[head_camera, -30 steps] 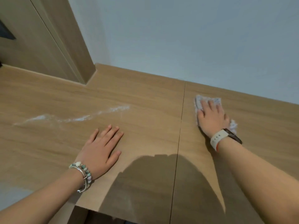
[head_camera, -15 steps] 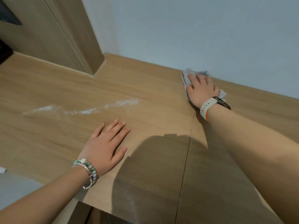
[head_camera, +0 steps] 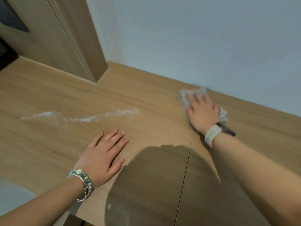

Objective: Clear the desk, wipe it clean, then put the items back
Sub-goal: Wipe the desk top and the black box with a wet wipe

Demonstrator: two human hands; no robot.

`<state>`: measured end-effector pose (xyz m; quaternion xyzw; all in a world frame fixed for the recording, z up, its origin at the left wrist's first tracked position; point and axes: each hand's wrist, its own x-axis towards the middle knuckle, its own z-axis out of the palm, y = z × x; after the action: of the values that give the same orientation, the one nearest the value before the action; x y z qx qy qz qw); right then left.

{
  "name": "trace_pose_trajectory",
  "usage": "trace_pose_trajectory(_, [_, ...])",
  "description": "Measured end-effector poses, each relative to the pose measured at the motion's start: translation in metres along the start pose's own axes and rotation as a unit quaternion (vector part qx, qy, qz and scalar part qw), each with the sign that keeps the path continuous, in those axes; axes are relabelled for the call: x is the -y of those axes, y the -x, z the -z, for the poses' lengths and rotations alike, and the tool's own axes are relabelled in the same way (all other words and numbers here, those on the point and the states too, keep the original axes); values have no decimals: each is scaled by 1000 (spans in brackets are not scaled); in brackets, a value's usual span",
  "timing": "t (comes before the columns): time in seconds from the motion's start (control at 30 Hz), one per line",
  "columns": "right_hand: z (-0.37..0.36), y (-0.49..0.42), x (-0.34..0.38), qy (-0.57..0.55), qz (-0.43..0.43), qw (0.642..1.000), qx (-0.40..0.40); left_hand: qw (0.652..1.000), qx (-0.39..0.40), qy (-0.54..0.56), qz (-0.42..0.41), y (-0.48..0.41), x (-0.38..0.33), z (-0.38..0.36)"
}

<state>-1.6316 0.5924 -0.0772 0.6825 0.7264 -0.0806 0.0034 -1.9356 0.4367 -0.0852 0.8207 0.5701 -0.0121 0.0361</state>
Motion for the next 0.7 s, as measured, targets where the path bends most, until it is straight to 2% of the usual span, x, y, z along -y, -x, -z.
trace_pose_trajectory(0.07, [-11,54,27,-16,131,991,24,1000,0,-4,1,0,0,0])
trace_pose_trajectory(0.13, [-17,113,47,-18,291,954,75,1000,7,-7,-3,-1,1,0])
trace_pose_trajectory(0.17, [-18,123,49,-8,327,943,58,1000,12,-8,-4,0,1,-1])
trace_pose_trajectory(0.2, [-17,115,44,8,318,947,45,1000,15,-9,-3,0,0,-1])
trace_pose_trajectory(0.23, [-13,95,37,21,266,963,29,1000,15,-12,-2,0,0,0])
trace_pose_trajectory(0.27, [-12,69,27,21,195,981,8,1000,17,-14,0,1,0,0])
trace_pose_trajectory(0.33, [-1,18,13,-27,20,999,23,1000,17,-15,3,1,0,0])
trace_pose_trajectory(0.4, [6,-4,21,-47,-61,997,8,1000,14,-13,3,0,-1,-1])
trace_pose_trajectory(0.47, [2,16,56,-37,-6,999,18,1000,-9,-16,2,0,1,-1])
trace_pose_trajectory(0.5, [-7,36,78,-36,65,997,35,999,-34,-14,9,-1,6,0])
trace_pose_trajectory(0.57, [-18,91,111,-32,257,965,39,996,-76,-4,50,-7,26,8])
trace_pose_trajectory(0.6, [-19,108,117,-31,302,953,26,993,-85,-4,76,-13,39,14])
trace_pose_trajectory(0.67, [-14,84,103,-16,279,959,49,990,-66,-2,127,-24,69,29])
trace_pose_trajectory(0.7, [-14,60,89,6,215,976,43,987,-50,2,150,-30,83,35])
